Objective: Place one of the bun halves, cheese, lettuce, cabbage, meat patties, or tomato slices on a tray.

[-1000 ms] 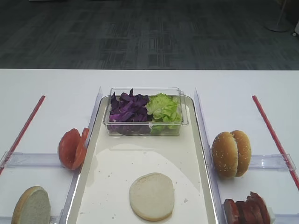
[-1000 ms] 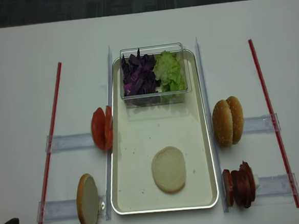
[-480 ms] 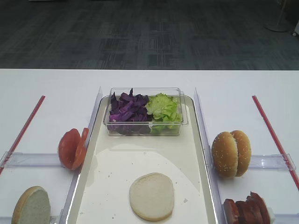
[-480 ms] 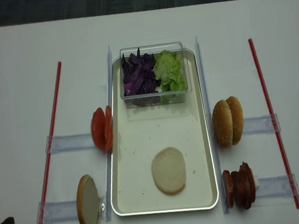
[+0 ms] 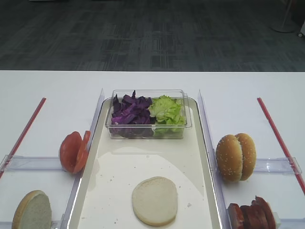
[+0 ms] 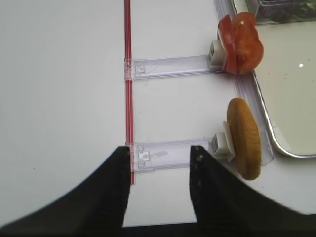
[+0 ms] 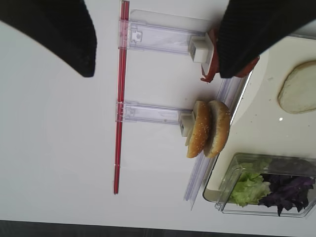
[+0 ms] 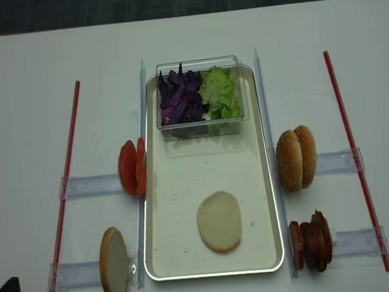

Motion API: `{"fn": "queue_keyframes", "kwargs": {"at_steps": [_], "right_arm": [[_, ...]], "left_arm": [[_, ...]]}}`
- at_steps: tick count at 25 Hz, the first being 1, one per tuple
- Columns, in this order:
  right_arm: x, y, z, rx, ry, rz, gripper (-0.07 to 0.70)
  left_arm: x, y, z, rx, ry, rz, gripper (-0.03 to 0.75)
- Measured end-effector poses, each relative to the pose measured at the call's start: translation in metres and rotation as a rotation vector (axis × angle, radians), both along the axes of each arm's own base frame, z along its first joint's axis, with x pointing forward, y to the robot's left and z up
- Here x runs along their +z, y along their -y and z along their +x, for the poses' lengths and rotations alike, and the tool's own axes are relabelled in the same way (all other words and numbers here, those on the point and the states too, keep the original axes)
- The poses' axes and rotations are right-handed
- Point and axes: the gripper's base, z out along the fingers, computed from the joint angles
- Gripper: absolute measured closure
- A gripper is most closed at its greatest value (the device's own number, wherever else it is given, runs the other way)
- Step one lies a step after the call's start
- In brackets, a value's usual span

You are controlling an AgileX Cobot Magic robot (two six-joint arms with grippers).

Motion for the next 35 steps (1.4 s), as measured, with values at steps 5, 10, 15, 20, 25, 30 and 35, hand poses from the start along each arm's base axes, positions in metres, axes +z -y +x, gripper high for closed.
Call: {"fn": "queue_keyframes", "kwargs": {"at_steps": [5, 10, 15, 20, 25, 30, 35], "right_arm": [[0.000, 0.000, 0.000, 0.000, 0.000, 0.000, 0.094], [0.000, 0.000, 0.000, 0.000, 0.000, 0.000, 0.094], [0.000, 0.000, 0.000, 0.000, 0.000, 0.000, 0.094], [0.000, 0.000, 0.000, 0.000, 0.000, 0.000, 0.094], [0.000, 0.000, 0.000, 0.000, 0.000, 0.000, 0.094], [0.000, 0.000, 0.000, 0.000, 0.000, 0.000, 0.094], [0.000, 0.000, 0.000, 0.000, 0.000, 0.000, 0.094]], "left_arm": [[0.000, 0.000, -0.007, -0.010, 0.049, 0.002, 0.438], [-0.001, 0.001, -0.017, -0.010, 0.116, 0.004, 0.438], [-0.001, 0.001, -0.019, -0.010, 0.132, 0.005, 0.438], [-0.001, 0.001, -0.019, -0.010, 0.134, 0.005, 0.438], [-0.001, 0.000, -0.020, -0.037, 0.134, 0.002, 0.438], [-0.001, 0.000, -0.020, -0.038, 0.134, 0.002, 0.438], [-0.001, 0.000, -0.020, -0.038, 0.134, 0.002, 0.438]]}}
